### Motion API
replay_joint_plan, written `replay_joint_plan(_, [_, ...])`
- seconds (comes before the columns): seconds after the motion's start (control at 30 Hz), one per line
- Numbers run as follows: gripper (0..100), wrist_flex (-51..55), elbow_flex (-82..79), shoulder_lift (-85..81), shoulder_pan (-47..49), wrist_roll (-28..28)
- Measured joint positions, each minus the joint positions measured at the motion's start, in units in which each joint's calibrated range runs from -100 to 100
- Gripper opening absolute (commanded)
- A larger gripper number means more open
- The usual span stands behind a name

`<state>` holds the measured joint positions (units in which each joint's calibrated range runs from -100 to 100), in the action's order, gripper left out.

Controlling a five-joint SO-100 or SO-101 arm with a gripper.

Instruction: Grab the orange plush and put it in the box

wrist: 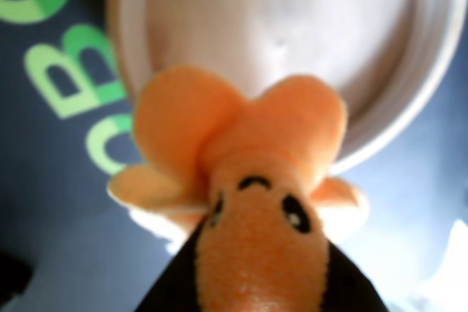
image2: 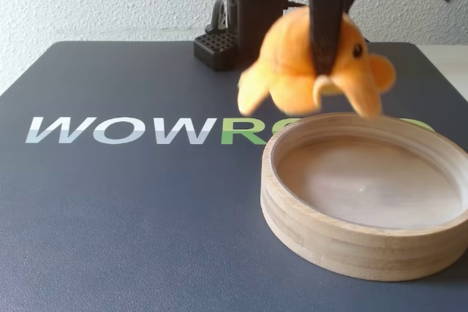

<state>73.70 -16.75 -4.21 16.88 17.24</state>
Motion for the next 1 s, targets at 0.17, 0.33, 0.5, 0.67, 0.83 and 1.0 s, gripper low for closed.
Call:
replay_joint_plan(0.17, [9, 0.3, 4.0, 4.4, 1.3, 0.0])
replay_joint_plan(0.33, [32, 0.7, 5.1, 4.4, 1.5, 0.0])
replay_joint_plan(0.5, [44, 0.7, 5.1, 4.4, 1.5, 0.0])
replay_joint_plan(0.67, [45, 0.7, 5.1, 4.4, 1.3, -0.1])
replay_joint_plan(0.83, [45, 3.9, 6.3, 4.4, 0.5, -0.1])
replay_joint_plan(1.0, [44, 13.2, 6.7, 0.6, -4.8, -0.2])
